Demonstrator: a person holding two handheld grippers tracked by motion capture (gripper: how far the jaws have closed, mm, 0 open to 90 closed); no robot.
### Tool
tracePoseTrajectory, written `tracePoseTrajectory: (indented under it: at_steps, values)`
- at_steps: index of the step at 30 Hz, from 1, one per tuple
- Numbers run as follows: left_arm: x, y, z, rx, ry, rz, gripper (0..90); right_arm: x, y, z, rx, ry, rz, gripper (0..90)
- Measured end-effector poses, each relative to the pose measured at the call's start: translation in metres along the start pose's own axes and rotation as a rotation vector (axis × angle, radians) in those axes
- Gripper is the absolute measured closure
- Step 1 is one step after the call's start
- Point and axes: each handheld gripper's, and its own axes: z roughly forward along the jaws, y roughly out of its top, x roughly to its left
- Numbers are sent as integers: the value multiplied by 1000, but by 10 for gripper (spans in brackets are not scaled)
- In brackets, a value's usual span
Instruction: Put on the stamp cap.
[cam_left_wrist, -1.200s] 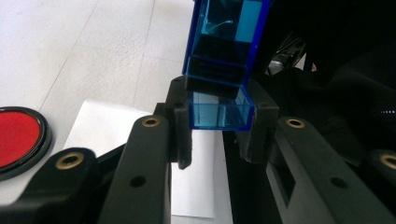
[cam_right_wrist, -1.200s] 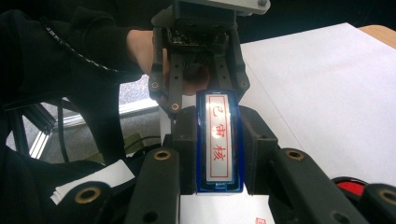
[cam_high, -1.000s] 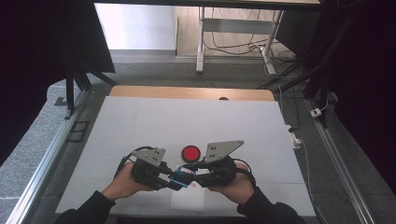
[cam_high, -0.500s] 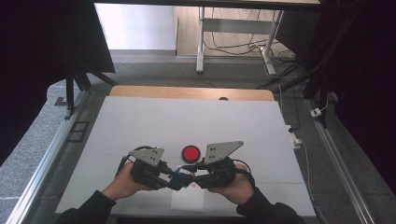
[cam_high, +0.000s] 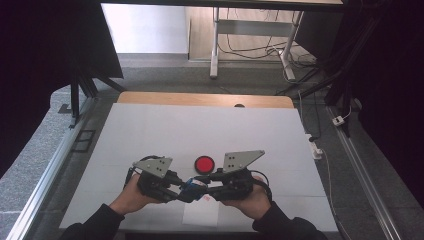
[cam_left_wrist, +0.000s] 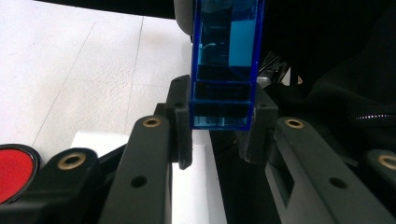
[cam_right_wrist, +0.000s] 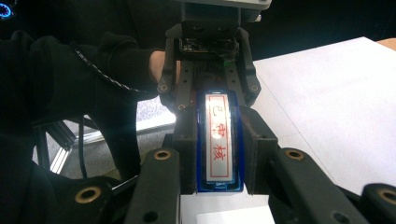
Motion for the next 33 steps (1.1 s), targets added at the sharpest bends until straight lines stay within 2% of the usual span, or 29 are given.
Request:
tracePoseTrajectory:
  at_steps: [5, 9, 15, 25, 33]
  values:
    - [1, -1, 0, 2, 0, 2, 689, 0, 0, 0, 0, -2, -4, 718]
    - [3, -3, 2, -3, -5, -19, 684, 0, 0, 1, 10, -13, -15, 718]
    - [3, -3, 3, 0, 8, -42, 659, 1, 0, 1, 24, -35, -27, 717]
    - [1, -3, 3, 17, 81, -55, 532, -1, 0, -1, 23, -61, -26, 717]
    - [-5, -4, 1, 53, 168, -74, 409, -1, 0, -3, 18, -81, -28, 717]
